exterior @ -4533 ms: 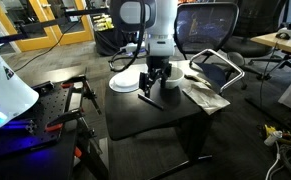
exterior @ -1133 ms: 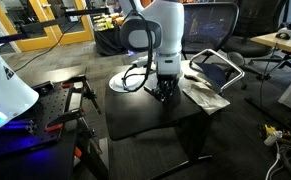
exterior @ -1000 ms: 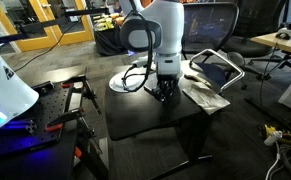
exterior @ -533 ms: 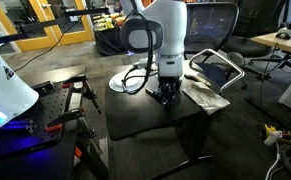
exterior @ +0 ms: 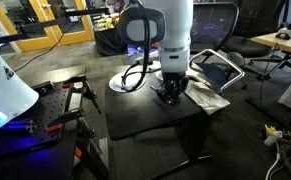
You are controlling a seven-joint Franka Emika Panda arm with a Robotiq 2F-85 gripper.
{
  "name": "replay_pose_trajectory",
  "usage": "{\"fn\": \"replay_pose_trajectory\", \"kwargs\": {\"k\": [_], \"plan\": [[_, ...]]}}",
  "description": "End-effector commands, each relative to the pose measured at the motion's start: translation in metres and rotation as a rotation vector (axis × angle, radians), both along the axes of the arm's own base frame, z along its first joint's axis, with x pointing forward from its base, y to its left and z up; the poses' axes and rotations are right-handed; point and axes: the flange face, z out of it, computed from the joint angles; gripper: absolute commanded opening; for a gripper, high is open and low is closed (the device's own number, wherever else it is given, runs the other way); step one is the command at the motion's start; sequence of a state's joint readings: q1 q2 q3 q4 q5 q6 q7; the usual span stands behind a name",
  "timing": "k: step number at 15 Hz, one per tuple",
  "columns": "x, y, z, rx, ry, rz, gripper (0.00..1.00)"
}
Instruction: Remove the pen from the bowl, put it on the table, and then put it back in the bowl
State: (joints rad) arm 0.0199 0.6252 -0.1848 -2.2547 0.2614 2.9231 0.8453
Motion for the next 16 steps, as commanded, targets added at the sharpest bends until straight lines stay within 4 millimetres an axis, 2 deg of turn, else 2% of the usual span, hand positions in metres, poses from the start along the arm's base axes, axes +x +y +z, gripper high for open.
{"fn": "replay_pose_trajectory", "kwargs": {"k": [1,9,16], "plan": [[-0.008,-0.002,0.029,0.052,-0.048,-0.043,0.04],[-0.006,0.005,0.071,0.111,-0.142,-0.073,0.04],[0.004,0.034,0.095,0.069,-0.225,-0.019,0.04]]}}
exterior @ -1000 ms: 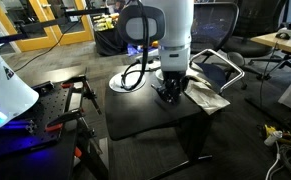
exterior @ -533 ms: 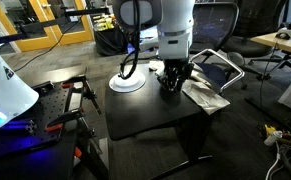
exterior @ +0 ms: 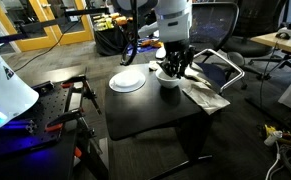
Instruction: Remove the pen from the bowl, put it on the table, and then put it back in the bowl
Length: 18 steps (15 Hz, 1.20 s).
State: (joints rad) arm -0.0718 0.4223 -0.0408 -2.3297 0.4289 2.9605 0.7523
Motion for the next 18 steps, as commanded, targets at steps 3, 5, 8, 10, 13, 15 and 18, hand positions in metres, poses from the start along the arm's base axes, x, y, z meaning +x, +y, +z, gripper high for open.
{"fn": "replay_pose_trajectory", "kwargs": {"k": [3,5,8,10,13,15,18], "plan": [[-0.003,0.023,0.020,-0.080,-0.095,0.028,0.04],[-0.002,0.029,0.022,-0.125,-0.119,0.041,0.04],[0.002,0.036,0.025,-0.201,-0.137,0.057,0.04],[0.006,0.042,0.028,-0.248,-0.142,0.063,0.04],[0.013,0.055,0.033,-0.308,-0.145,0.075,0.04],[0.016,0.065,0.034,-0.342,-0.144,0.080,0.04],[0.019,0.081,0.033,-0.388,-0.139,0.090,0.04]]}}
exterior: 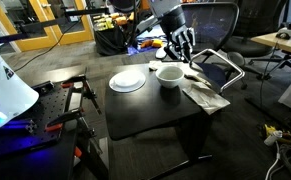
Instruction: Remove the pen from the bowl, put it on the table, and then put it back in the bowl
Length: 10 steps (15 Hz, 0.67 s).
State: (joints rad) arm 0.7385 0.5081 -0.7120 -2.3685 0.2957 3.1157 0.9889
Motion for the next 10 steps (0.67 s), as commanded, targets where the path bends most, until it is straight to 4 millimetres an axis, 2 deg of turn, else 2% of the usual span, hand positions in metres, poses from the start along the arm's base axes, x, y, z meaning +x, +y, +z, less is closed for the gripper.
{"fn": "replay_pose_trajectory", "kwargs": {"k": [1,10], "plan": [[0.006,0.015,-0.001,-0.061,-0.004,-0.002,0.04],[0.018,0.031,-0.026,-0.140,0.017,0.020,0.04]]}}
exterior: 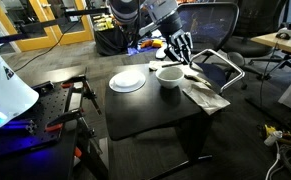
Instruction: Remove the pen from the bowl, put it on the table, and then put it back in the bowl
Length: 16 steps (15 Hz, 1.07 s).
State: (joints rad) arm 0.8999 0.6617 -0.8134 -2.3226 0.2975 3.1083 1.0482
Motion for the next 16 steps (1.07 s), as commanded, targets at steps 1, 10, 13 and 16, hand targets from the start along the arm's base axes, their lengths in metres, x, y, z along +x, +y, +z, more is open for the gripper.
{"fn": "replay_pose_trajectory", "kwargs": {"k": [1,10,13,16], "plan": [[0.011,0.003,-0.007,-0.025,0.005,-0.015,0.04],[0.024,0.010,-0.023,-0.043,0.029,0.009,0.04],[0.027,0.012,-0.028,-0.041,0.041,0.015,0.04],[0.028,0.015,-0.033,-0.038,0.053,0.019,0.43]]}}
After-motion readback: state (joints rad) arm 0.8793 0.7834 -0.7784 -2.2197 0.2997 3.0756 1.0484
